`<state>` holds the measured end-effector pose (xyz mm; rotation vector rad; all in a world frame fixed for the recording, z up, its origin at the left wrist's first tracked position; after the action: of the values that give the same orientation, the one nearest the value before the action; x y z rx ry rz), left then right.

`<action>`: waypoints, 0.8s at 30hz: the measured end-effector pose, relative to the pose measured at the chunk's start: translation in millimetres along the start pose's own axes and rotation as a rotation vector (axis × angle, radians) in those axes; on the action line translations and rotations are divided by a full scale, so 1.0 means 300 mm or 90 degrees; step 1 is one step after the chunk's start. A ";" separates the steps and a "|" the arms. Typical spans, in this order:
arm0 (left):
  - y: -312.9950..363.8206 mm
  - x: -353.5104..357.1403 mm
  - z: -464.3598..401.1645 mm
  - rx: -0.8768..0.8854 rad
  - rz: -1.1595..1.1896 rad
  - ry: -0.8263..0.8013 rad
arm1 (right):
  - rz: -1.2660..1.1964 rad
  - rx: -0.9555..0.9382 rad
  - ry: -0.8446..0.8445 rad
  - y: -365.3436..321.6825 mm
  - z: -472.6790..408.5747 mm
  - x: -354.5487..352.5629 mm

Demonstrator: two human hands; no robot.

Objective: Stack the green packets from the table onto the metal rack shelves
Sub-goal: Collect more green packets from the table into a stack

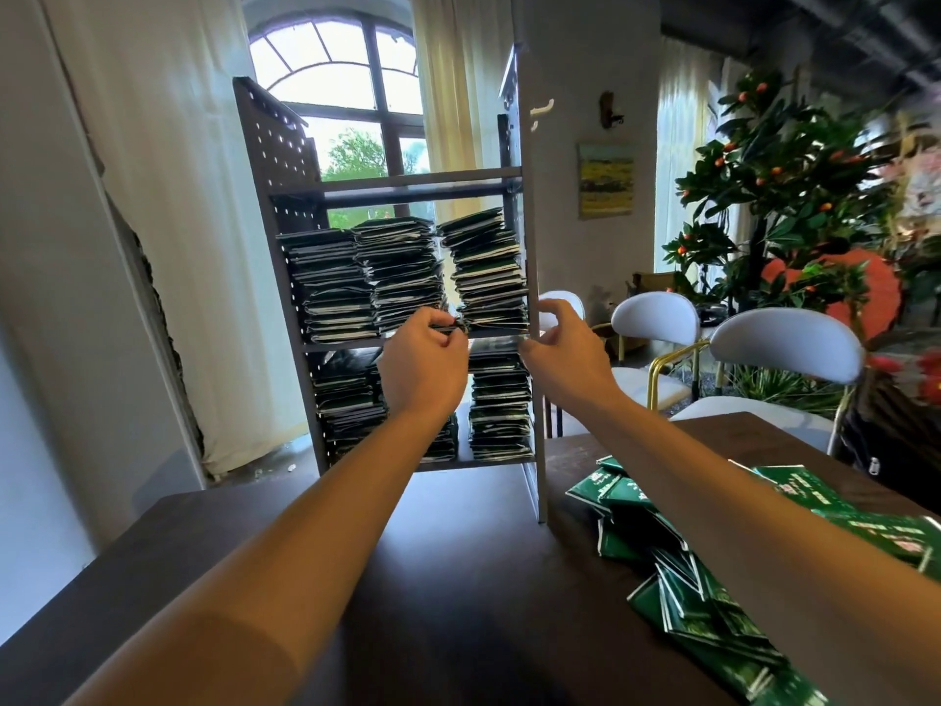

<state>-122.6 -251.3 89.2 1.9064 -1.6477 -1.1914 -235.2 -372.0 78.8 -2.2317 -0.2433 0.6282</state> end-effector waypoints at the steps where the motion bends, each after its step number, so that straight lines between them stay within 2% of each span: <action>1: -0.007 -0.008 0.021 0.005 0.007 -0.001 | -0.005 0.006 -0.003 0.001 0.029 -0.009; 7: -0.042 0.021 0.223 0.039 0.030 -0.099 | -0.040 0.102 -0.009 0.092 0.224 -0.088; 11: -0.044 0.104 0.412 0.061 0.031 -0.214 | 0.056 0.166 -0.042 0.222 0.350 -0.165; 17: -0.058 0.289 0.664 -0.004 -0.076 -0.396 | 0.231 0.232 -0.066 0.382 0.564 -0.332; 22: -0.111 0.439 0.803 -0.092 -0.187 -0.537 | 0.332 0.203 -0.070 0.455 0.738 -0.390; 24: -0.146 0.471 0.832 -0.147 -0.154 -0.569 | 0.355 0.193 -0.072 0.478 0.785 -0.381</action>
<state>-291.7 -308.5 -139.4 1.5291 -1.5362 -2.4601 -457.7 -357.5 -119.6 -1.9648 0.4118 1.0128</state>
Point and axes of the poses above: each hand's wrist, its own z-axis away from the middle knuckle, its own x-axis out of the palm, y = z × x, the point moved 4 cm from there along -z, towards the middle knuckle, and after that the axes turned 5 degrees about -x, right-handed, at the moved point
